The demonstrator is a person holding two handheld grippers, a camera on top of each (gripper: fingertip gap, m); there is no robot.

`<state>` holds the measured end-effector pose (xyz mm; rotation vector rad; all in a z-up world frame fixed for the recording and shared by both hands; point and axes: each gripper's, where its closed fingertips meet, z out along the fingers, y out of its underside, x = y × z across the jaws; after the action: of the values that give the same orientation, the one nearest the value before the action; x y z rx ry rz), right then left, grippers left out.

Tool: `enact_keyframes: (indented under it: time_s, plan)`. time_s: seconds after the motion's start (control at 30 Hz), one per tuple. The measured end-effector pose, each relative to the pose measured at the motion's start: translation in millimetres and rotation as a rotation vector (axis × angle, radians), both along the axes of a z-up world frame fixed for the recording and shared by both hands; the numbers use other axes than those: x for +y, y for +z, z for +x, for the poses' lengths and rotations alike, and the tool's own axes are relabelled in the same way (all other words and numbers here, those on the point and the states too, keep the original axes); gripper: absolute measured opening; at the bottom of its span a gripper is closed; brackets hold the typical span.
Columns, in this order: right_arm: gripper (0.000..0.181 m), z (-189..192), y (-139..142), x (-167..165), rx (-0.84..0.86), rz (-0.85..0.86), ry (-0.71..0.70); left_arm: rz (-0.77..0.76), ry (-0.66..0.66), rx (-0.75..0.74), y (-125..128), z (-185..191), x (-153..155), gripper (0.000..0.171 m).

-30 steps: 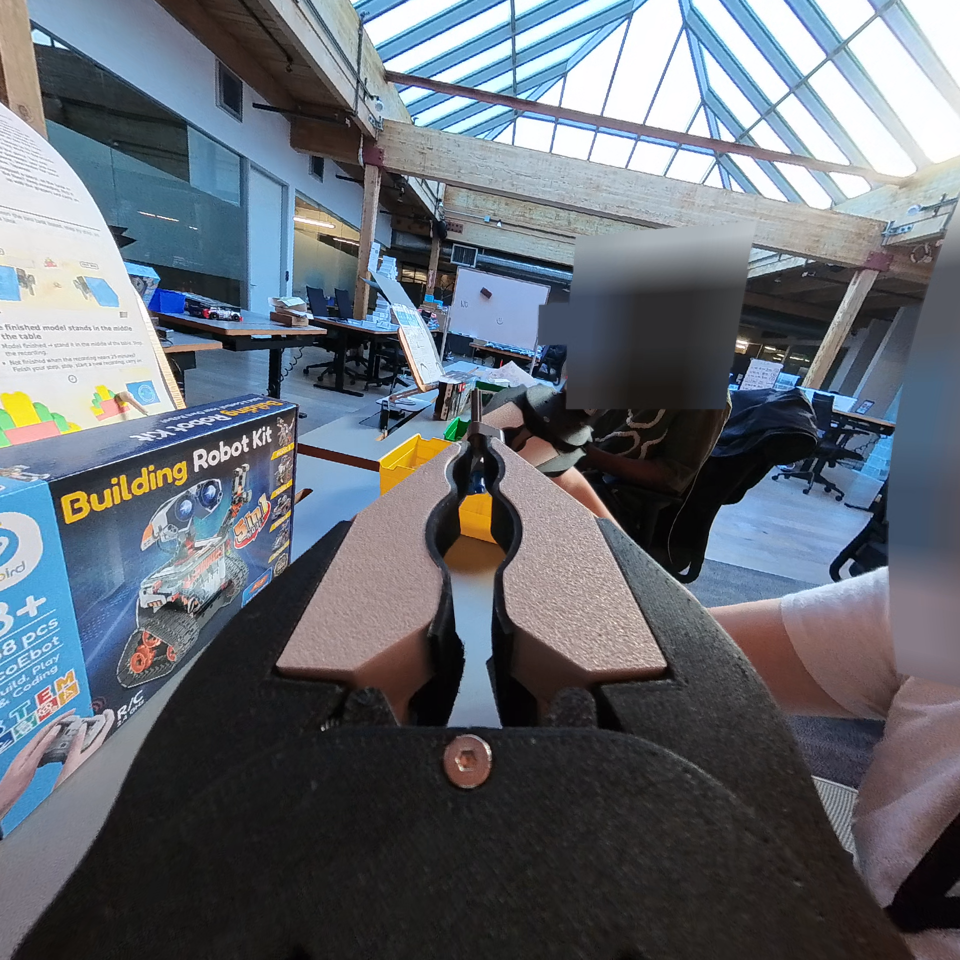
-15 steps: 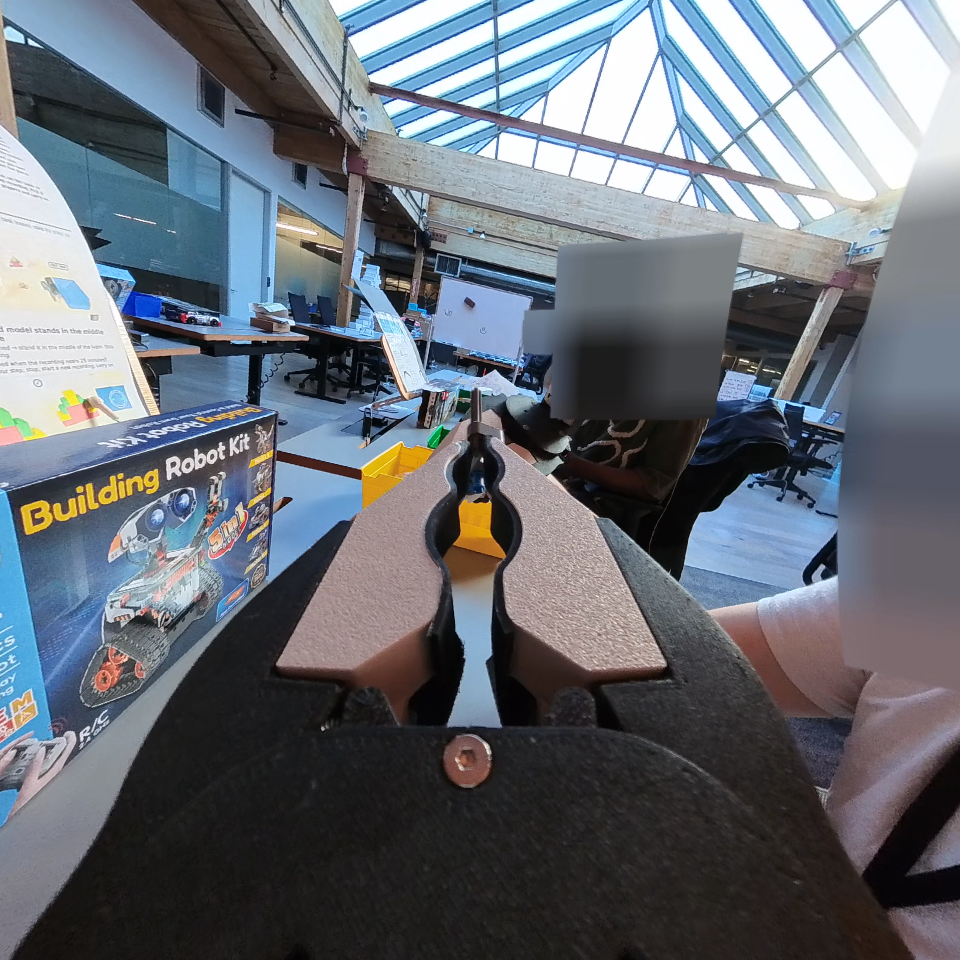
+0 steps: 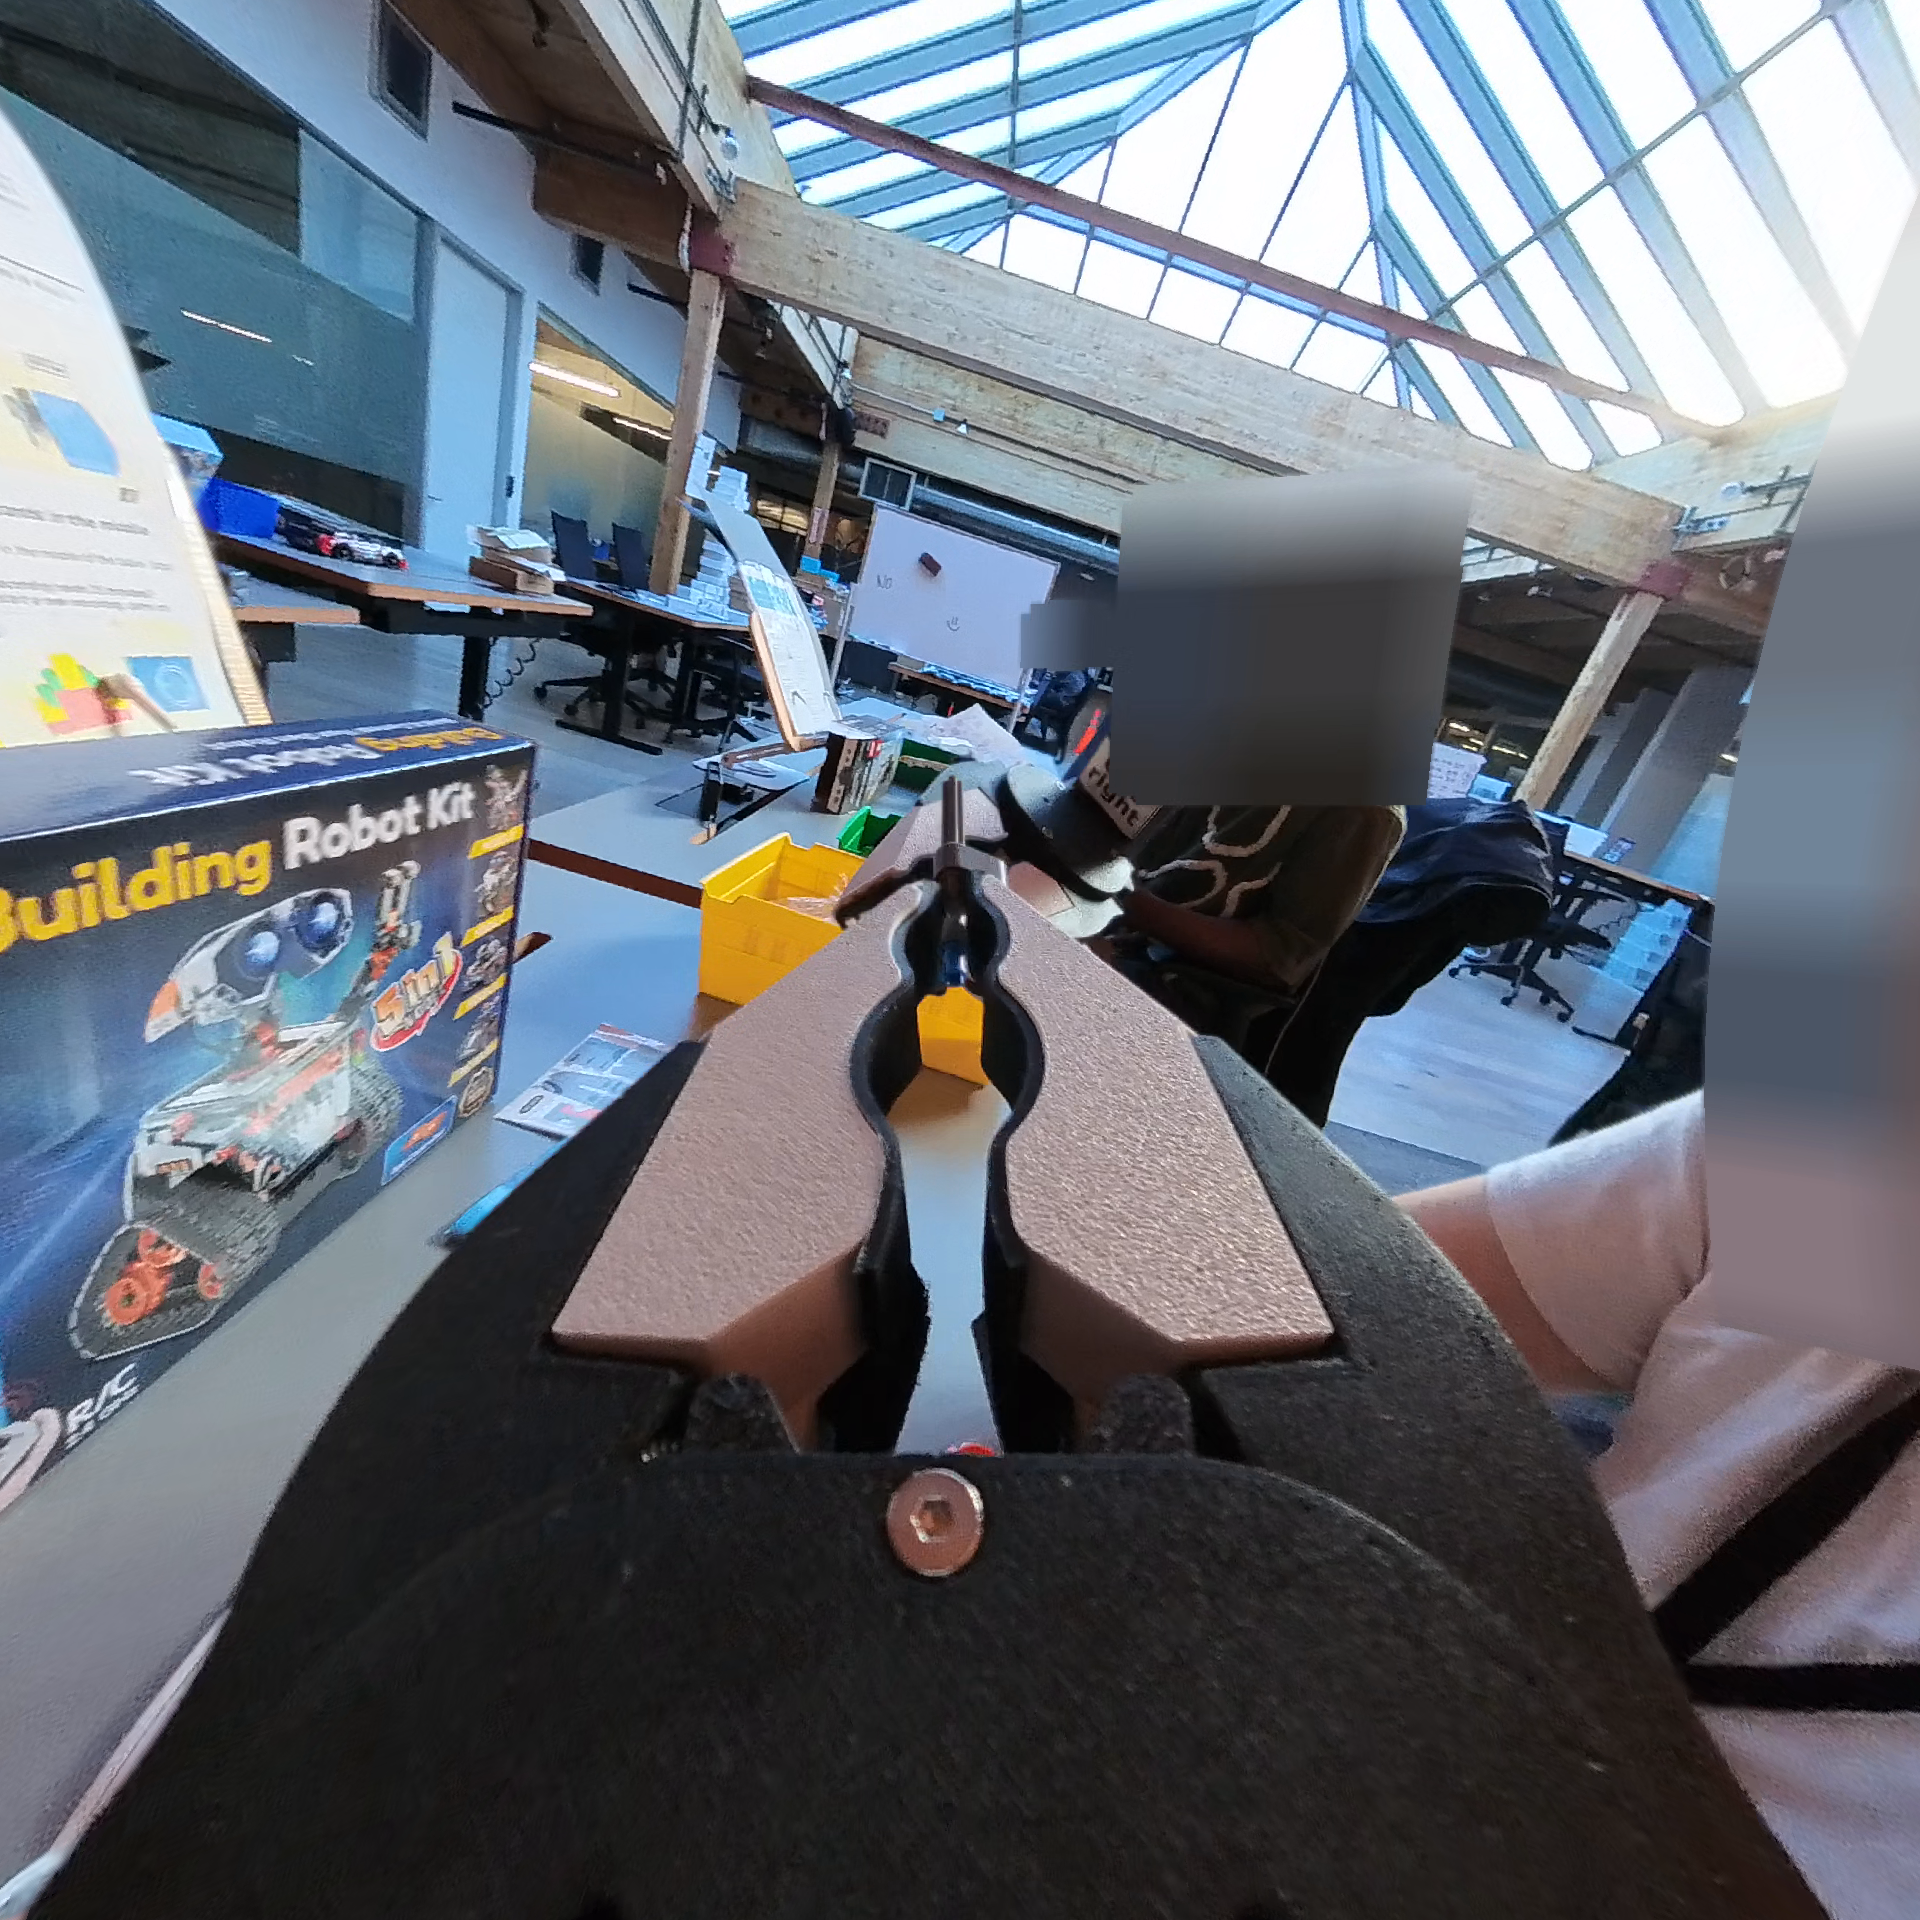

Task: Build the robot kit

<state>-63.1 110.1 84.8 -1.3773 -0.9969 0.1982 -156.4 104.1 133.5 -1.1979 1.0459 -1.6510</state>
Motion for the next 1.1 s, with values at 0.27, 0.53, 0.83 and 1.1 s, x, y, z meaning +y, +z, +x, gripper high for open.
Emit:
enact_keyframes:
  time_s: [0.27, 0.53, 0.83, 1.1]
  plan:
    - [0.004, 1, 33, -18, 0.006, 0.099, -0.033, 0.026, -0.037, 0.007, 2, 5, -14, 0.001]
    - [0.004, -55, 40, -29, -0.108, 0.184, 0.045, 0.016, 0.020, 0.031, 2, -29, -4, 0.000]
    - [0.004, -82, 24, -24, -0.182, 0.230, 0.089, 0.047, 0.011, 0.164, -14, -54, 14, 0.001]
    - [0.005, -101, -11, -7, -0.169, 0.143, 0.169, 0.044, 0.015, 0.231, -25, -66, 23, 0.001]
